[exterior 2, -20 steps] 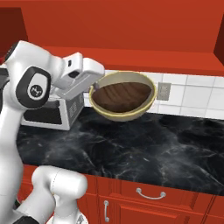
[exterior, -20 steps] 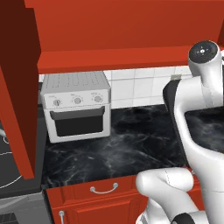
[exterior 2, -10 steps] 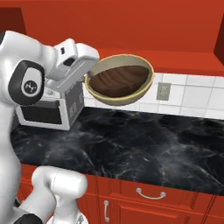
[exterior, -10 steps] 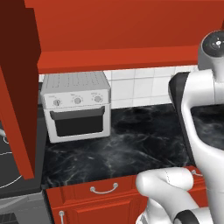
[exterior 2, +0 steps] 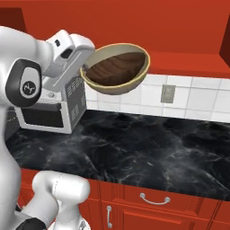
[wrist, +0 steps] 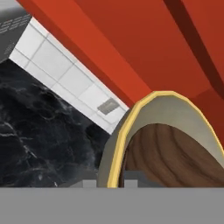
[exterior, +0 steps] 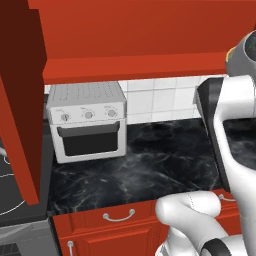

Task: Pick up the bowls on the counter and stack them on top of one another in the open cabinet. Place the smaller bowl on top of the larger bowl.

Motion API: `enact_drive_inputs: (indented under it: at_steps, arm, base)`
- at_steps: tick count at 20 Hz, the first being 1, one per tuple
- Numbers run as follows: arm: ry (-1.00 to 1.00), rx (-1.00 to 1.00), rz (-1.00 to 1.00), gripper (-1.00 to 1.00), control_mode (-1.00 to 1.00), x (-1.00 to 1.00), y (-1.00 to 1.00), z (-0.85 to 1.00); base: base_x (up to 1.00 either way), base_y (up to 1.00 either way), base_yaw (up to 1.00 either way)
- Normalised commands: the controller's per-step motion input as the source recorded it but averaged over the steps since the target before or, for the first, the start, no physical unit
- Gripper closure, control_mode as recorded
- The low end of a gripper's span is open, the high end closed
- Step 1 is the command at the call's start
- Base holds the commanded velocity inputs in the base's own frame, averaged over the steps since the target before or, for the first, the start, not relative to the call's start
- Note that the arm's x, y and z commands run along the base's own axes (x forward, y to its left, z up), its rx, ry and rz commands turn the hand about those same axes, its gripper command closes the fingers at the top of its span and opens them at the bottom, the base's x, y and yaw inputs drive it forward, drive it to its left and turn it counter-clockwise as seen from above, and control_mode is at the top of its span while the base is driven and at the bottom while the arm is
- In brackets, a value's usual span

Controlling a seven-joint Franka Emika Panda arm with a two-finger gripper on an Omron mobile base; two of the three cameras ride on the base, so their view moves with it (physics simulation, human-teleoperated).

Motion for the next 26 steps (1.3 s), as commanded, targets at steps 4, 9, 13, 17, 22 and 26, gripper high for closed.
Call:
enact_drive_inputs:
  at_steps: [4,9,13,17,22,26]
  arm:
    - [0.00,-0.10,0.19,1.00,-1.00,0.00,0.26,0.05]
    - [0.01,-0.10,0.20,1.00,-1.00,0.05,0.29,0.00]
    - [0.04,-0.10,0.20,1.00,-1.00,0.14,0.29,0.00]
    - [0.04,-0.08,0.18,1.00,-1.00,0.21,0.25,0.00]
    - [0.05,-0.05,0.17,1.00,-1.00,0.33,0.20,0.01]
    - [0.07,-0.02,0.16,1.00,-1.00,0.43,0.16,0.02]
  base:
    - [0.00,0.00,0.00]
    - [0.00,0.00,0.00]
    - [0.00,0.00,0.00]
    - [0.00,0.00,0.00]
    - [0.00,0.00,0.00]
    - [0.00,0.00,0.00]
